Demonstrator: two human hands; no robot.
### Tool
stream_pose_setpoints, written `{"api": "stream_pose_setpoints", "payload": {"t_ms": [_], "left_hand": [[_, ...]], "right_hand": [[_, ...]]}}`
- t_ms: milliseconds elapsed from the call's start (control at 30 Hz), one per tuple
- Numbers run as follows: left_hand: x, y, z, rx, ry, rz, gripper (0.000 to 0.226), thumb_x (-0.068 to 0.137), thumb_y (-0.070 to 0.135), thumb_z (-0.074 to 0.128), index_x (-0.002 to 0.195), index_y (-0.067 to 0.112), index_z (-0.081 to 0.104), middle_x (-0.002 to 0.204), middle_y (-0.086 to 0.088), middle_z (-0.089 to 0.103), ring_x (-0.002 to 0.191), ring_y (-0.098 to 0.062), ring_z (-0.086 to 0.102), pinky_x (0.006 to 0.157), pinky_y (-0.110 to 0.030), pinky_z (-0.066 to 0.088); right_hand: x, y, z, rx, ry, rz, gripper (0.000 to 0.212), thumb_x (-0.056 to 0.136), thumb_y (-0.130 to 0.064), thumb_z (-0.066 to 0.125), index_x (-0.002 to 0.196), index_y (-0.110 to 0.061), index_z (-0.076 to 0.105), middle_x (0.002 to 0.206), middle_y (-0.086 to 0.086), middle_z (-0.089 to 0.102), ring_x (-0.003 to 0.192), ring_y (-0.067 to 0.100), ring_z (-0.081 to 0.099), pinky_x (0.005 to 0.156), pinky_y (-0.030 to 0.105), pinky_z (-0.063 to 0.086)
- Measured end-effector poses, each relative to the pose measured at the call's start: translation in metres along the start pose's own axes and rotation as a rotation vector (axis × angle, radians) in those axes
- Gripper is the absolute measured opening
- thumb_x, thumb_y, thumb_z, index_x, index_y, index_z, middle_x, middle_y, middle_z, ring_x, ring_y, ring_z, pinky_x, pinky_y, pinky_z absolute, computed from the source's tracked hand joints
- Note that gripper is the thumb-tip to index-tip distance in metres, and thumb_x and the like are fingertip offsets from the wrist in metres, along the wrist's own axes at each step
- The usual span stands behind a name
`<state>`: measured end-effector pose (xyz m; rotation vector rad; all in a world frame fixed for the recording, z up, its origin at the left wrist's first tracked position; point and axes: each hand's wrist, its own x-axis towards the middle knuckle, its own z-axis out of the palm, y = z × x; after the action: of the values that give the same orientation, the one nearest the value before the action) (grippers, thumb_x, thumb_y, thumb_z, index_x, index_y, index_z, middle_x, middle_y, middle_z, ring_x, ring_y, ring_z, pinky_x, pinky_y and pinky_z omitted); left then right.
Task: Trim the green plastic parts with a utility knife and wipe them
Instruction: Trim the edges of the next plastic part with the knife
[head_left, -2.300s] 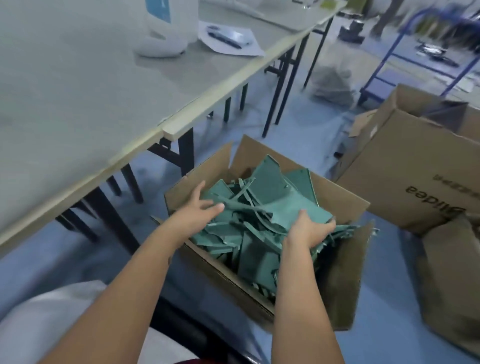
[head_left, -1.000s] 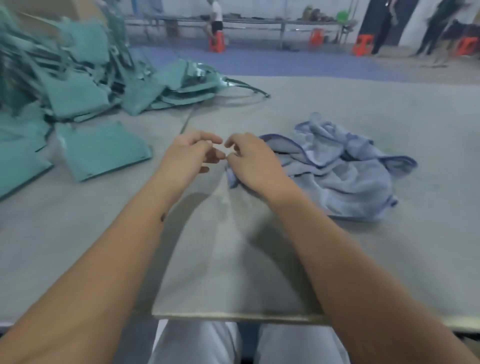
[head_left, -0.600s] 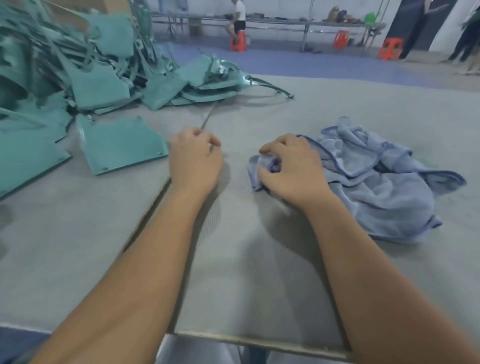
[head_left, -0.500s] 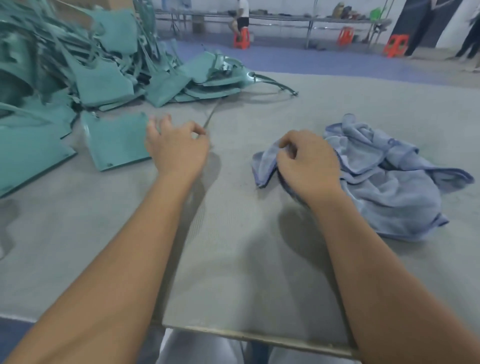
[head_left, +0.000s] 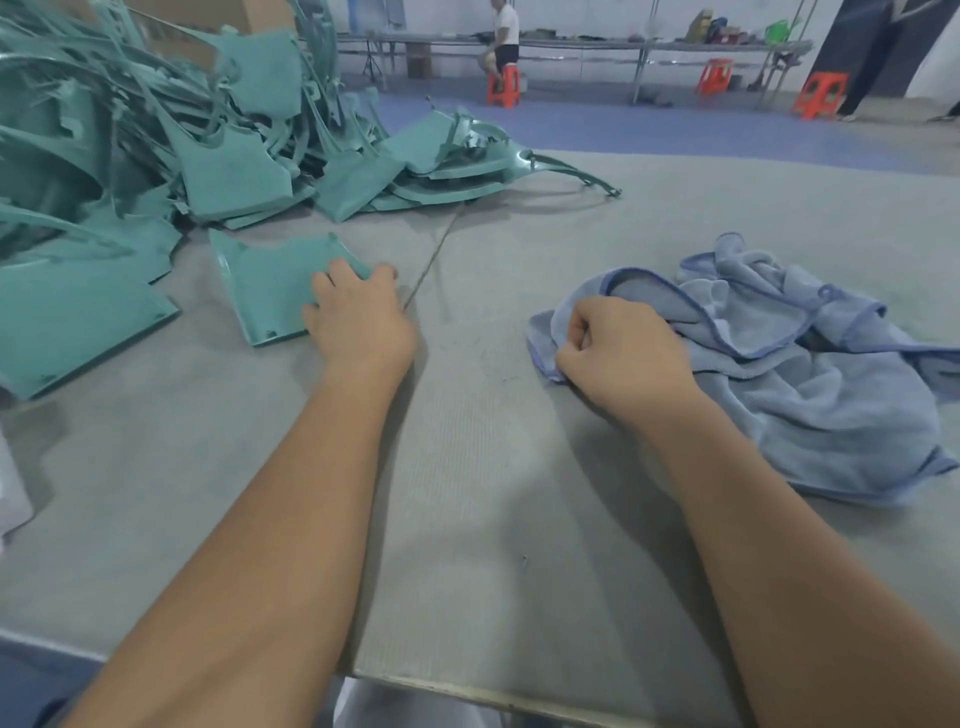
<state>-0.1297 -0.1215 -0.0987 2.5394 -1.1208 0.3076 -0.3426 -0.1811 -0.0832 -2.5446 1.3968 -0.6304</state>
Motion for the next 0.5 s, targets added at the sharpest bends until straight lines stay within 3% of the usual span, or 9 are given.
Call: {"api": "stream_pose_setpoints", "payload": {"t_ms": [67,133,200,300,400,433,500], "left_hand": [[-0.001,0.001,0.0,-0.019,0.031,0.024,0.034,0.093,0.014,0.049,0.127,0.02,0.052,0.125,-0.017,0.043,0.114,-0.037,0.042,0.09,-0.043,0.037],[0.001,0.001,0.001,-0.01,0.01,0.048,0.033,0.094,0.012,0.047,0.126,0.018,0.053,0.122,-0.018,0.047,0.111,-0.038,0.044,0.089,-0.043,0.037],[0.002,0.001,0.002,-0.023,0.021,0.094,0.031,0.096,0.013,0.046,0.125,0.018,0.055,0.12,-0.018,0.049,0.112,-0.037,0.044,0.09,-0.043,0.037],[0.002,0.005,0.002,-0.133,0.165,0.161,0.03,0.098,0.012,0.044,0.122,0.017,0.061,0.115,-0.018,0.048,0.108,-0.036,0.044,0.088,-0.043,0.037],[0.0,0.011,-0.004,-0.318,0.393,0.223,0.028,0.095,0.003,0.043,0.11,0.01,0.065,0.106,-0.017,0.047,0.099,-0.032,0.044,0.082,-0.043,0.038],[-0.002,0.014,-0.006,-0.384,0.446,0.259,0.027,0.094,0.001,0.043,0.107,0.008,0.065,0.103,-0.017,0.047,0.097,-0.032,0.044,0.081,-0.043,0.039],[-0.006,0.023,-0.009,-0.494,0.489,0.376,0.024,0.092,-0.002,0.043,0.102,0.004,0.065,0.098,-0.014,0.046,0.093,-0.03,0.045,0.078,-0.042,0.041]], "right_hand": [[-0.001,-0.001,-0.002,0.139,0.038,0.041,0.014,0.089,-0.026,0.049,0.098,-0.016,0.055,0.081,0.002,0.064,0.071,0.02,0.057,0.055,0.028,0.039],[-0.003,-0.002,-0.006,0.242,0.005,0.042,0.034,0.087,-0.044,0.053,0.117,-0.029,0.052,0.092,-0.007,0.063,0.083,0.015,0.06,0.068,0.032,0.047],[-0.007,-0.004,-0.007,0.136,-0.092,0.001,0.037,0.082,-0.05,0.056,0.115,-0.035,0.053,0.091,-0.01,0.061,0.088,0.013,0.058,0.07,0.032,0.046],[-0.009,-0.006,-0.005,-0.028,-0.162,-0.075,0.005,0.083,-0.027,0.055,0.079,-0.024,0.054,0.065,-0.007,0.053,0.071,0.021,0.058,0.055,0.028,0.038],[-0.006,-0.008,-0.004,0.022,-0.099,-0.053,0.011,0.083,-0.011,0.048,0.077,-0.014,0.057,0.071,0.007,0.06,0.069,0.029,0.058,0.055,0.032,0.041],[-0.004,-0.008,-0.004,0.119,-0.017,0.008,0.012,0.084,-0.01,0.047,0.082,-0.009,0.059,0.074,0.011,0.062,0.069,0.03,0.06,0.056,0.035,0.043],[0.002,-0.003,-0.008,0.601,0.164,0.247,0.013,0.088,-0.006,0.043,0.09,-0.008,0.056,0.074,0.012,0.06,0.059,0.028,0.061,0.049,0.032,0.044]]}}
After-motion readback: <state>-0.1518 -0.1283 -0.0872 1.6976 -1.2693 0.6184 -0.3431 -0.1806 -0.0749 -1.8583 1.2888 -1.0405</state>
